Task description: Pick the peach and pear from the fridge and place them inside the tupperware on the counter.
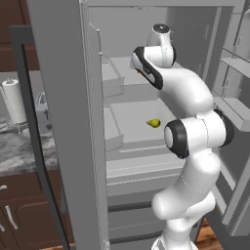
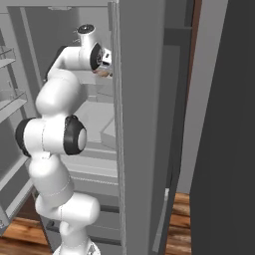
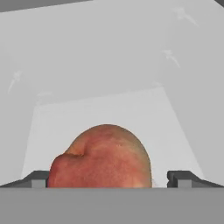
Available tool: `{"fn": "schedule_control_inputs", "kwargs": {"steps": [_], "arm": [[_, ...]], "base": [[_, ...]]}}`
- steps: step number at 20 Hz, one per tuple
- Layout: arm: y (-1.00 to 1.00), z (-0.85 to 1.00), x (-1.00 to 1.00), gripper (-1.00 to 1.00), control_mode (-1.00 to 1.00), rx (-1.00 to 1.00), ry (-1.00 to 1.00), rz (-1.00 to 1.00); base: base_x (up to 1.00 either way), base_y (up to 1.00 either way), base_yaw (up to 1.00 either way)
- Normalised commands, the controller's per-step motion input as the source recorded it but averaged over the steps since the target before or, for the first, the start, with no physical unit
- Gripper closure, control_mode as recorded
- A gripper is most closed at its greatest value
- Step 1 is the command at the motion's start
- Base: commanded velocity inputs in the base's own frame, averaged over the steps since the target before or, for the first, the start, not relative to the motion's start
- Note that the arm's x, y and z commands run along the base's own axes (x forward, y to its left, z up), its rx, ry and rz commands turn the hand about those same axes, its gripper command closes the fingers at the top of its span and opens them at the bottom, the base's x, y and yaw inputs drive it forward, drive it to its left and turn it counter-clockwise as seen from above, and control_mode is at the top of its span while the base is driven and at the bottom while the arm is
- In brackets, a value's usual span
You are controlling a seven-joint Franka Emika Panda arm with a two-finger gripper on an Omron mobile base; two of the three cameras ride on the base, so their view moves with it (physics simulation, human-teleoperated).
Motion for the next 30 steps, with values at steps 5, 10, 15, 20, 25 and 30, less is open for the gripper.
{"fn": "schedule_control_inputs", "kwargs": {"steps": [5, 10, 15, 20, 25, 30], "arm": [[0.00, -0.29, 0.06, 1.00, -1.00, -0.04, -0.03, -0.04], [0.00, -0.12, 0.25, 1.00, -1.00, -0.01, -0.09, -0.01], [0.00, -0.03, -0.09, 1.00, -1.00, 0.00, 0.00, 0.00], [-0.01, 0.06, -1.00, 1.00, -1.00, 0.00, -0.07, 0.00], [-0.05, 0.16, -1.00, 1.00, -1.00, 0.00, -0.23, 0.01], [-0.03, 0.07, -1.00, 1.00, -1.00, 0.00, -0.24, 0.01]], "base": [[0.00, 0.00, 0.00], [0.00, 0.00, 0.00], [0.00, 0.00, 0.00], [0.00, 0.00, 0.00], [0.00, 0.00, 0.00], [0.00, 0.00, 0.00]]}}
